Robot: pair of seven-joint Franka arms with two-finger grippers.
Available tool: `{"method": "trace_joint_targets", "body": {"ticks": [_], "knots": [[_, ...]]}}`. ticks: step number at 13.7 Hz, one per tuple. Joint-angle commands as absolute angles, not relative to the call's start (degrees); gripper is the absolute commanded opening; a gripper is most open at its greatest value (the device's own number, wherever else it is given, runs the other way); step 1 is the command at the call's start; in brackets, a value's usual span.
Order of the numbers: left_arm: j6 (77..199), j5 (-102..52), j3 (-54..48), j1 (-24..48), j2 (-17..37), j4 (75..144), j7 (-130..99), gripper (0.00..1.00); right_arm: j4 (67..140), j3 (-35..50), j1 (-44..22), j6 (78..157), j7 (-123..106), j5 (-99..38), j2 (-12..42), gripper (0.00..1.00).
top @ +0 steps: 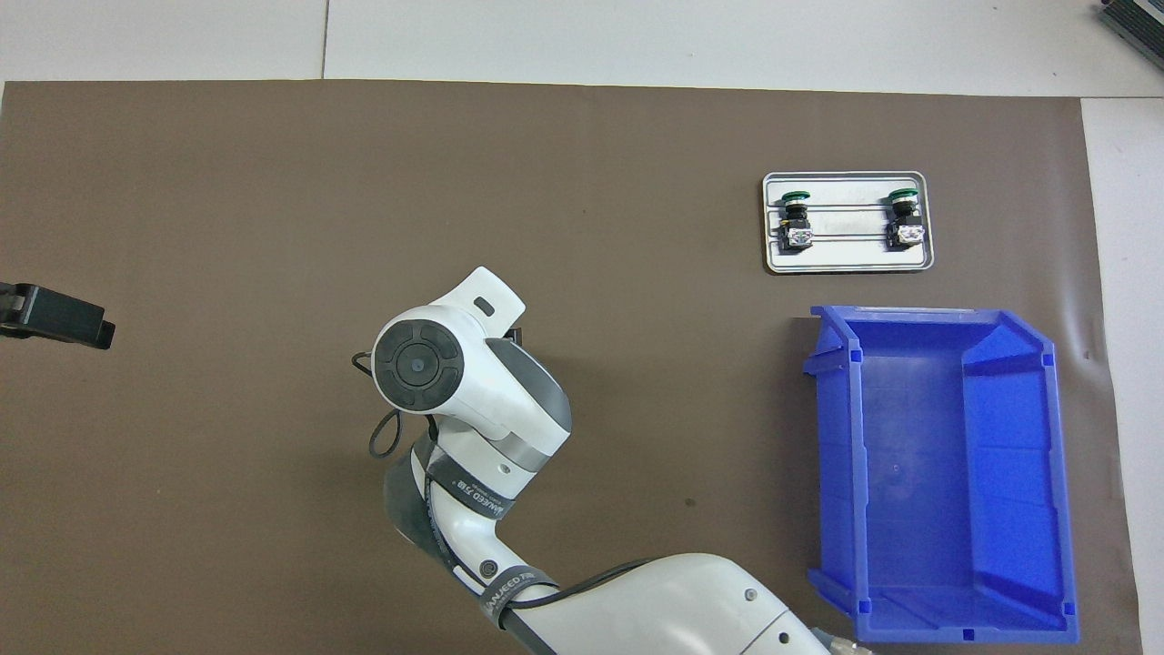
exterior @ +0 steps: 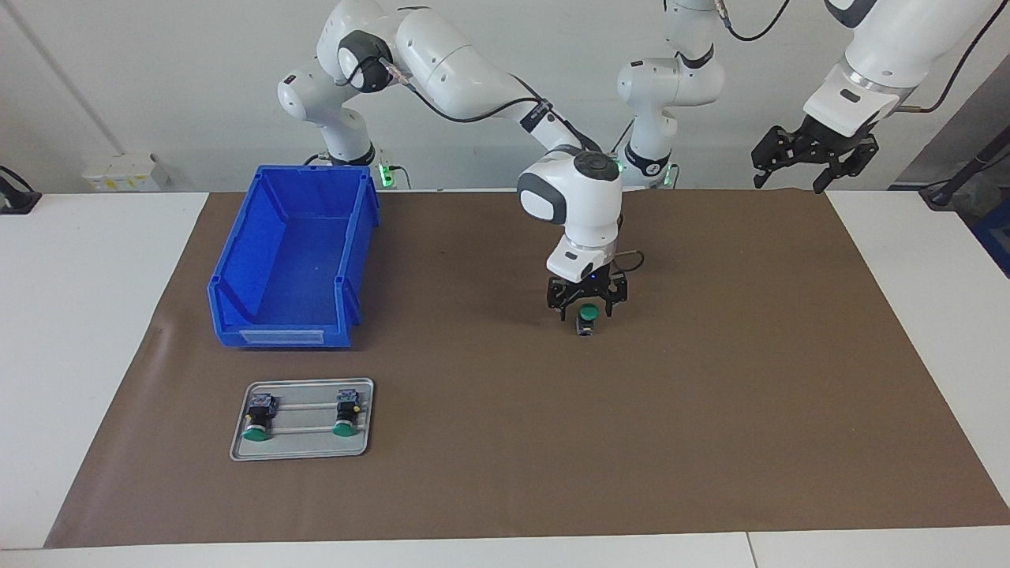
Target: Place and press button with both arms
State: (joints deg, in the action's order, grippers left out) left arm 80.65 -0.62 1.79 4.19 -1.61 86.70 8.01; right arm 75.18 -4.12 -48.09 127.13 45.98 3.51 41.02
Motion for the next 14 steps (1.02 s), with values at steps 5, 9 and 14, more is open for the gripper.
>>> {"method": "trace_joint_targets", "body": {"ticks": [5, 9, 14], "knots": [[80.8, 0.5, 1.4, 3.9, -3.3, 88.6, 7.6, 1.0, 76.6, -3.7, -48.0, 127.7, 46.1, 4.3, 40.0, 0.77], [80.8, 0.6, 1.4, 4.0, -3.3, 88.6, 7.6, 1.0, 76.4, -3.7, -48.0, 128.0, 46.1, 4.4, 40.0, 0.71], [80.8, 0.5, 1.4, 4.0, -3.3, 88.6, 7.6, 1.0, 76.1, -3.7, -48.0, 129.1, 46.1, 4.4, 40.0, 0.71]]}}
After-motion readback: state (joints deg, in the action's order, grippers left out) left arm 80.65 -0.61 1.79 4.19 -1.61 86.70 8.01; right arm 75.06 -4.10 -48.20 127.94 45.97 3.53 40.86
